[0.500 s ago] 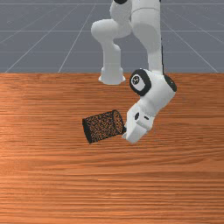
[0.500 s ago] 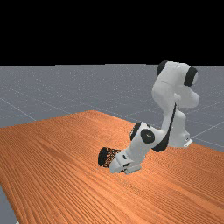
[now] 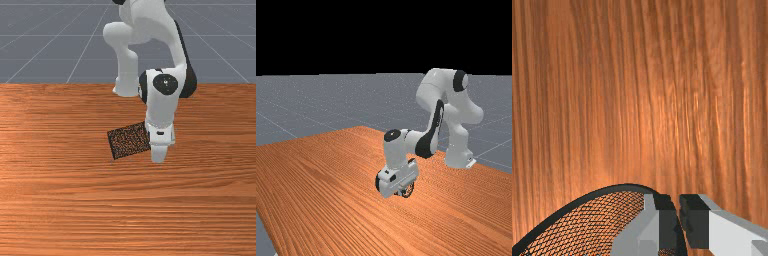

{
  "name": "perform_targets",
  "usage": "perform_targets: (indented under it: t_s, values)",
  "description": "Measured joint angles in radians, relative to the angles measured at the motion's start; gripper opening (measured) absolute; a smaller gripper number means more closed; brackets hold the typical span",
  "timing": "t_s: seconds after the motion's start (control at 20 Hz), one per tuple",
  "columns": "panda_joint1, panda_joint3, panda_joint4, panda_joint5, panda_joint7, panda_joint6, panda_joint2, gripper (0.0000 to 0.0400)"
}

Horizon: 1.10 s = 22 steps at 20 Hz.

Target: Rotate the holder till the hole upward

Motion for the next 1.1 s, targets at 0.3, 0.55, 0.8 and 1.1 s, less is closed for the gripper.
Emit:
perform_targets:
  t_s: [0.3,0.55,0.8,1.1]
  values:
    - [-0.046,-0.018,-0.13,0.223,-0.206,-0.082,-0.182,0.0038]
    - [-0.036,-0.069,-0.413,0.349,-0.34,0.016,-0.383,0.0065]
    - [-0.043,-0.112,-0.498,0.423,-0.442,0.084,-0.454,0.0173]
    - [-0.039,-0.17,-0.55,0.175,-0.242,0.256,-0.499,0.0389]
